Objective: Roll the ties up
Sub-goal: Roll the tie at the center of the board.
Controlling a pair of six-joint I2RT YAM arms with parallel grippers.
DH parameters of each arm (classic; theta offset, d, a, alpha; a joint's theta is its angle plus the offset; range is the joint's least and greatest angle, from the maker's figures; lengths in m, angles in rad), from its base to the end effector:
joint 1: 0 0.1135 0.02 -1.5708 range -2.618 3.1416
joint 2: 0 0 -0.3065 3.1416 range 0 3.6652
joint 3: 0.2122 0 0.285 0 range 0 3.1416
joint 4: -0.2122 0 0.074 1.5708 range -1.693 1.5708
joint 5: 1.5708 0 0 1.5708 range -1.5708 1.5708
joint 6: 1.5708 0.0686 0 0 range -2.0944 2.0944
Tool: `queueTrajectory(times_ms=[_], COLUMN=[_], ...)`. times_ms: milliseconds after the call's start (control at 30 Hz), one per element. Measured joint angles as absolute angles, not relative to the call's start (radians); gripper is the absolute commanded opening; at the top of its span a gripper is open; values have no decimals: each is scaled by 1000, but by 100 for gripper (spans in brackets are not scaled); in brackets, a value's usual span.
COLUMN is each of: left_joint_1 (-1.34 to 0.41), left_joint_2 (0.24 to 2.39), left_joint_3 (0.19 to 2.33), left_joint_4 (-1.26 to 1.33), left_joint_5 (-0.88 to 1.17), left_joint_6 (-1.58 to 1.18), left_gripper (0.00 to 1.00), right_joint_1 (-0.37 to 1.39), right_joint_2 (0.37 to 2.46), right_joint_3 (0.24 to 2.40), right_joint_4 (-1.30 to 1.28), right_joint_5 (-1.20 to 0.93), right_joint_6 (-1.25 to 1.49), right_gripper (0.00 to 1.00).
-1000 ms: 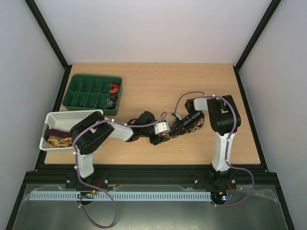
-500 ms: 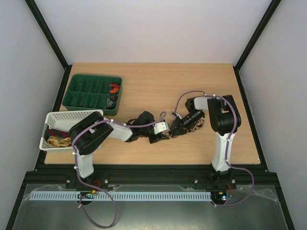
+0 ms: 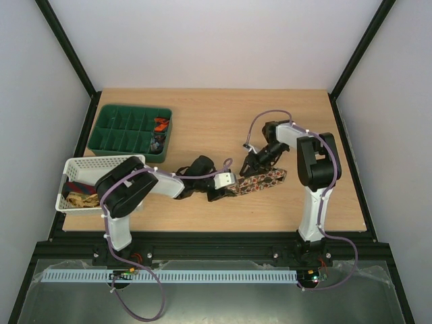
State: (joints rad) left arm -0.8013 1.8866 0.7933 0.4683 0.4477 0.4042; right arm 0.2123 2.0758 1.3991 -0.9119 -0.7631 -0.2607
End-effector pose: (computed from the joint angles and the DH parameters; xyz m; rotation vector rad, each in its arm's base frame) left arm 0.2616 -0.3128 0.1055 1.4580 1.6667 -0.7129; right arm 0.4015 0.1350 0.1305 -0.6727 2.8355 1.1695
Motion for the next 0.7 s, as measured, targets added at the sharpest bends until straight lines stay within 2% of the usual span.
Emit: queueTrajectory(times_ms=[233,700], left_joint_1=[-775,-752], left_joint_2=[1886,1839], left_joint_3=[802,767], left_joint_4=[447,438], left_joint_5=[465,513], left_joint_6=[411,403], left_gripper=[26,27], right_joint_1=[190,158], right_joint_2=[2080,2075], right_joint_3=[1317,1246], right_joint_4=[-901,-891], right_joint_5=[-651,-703], right_joint_6=[-257,-233], right_gripper=[24,24])
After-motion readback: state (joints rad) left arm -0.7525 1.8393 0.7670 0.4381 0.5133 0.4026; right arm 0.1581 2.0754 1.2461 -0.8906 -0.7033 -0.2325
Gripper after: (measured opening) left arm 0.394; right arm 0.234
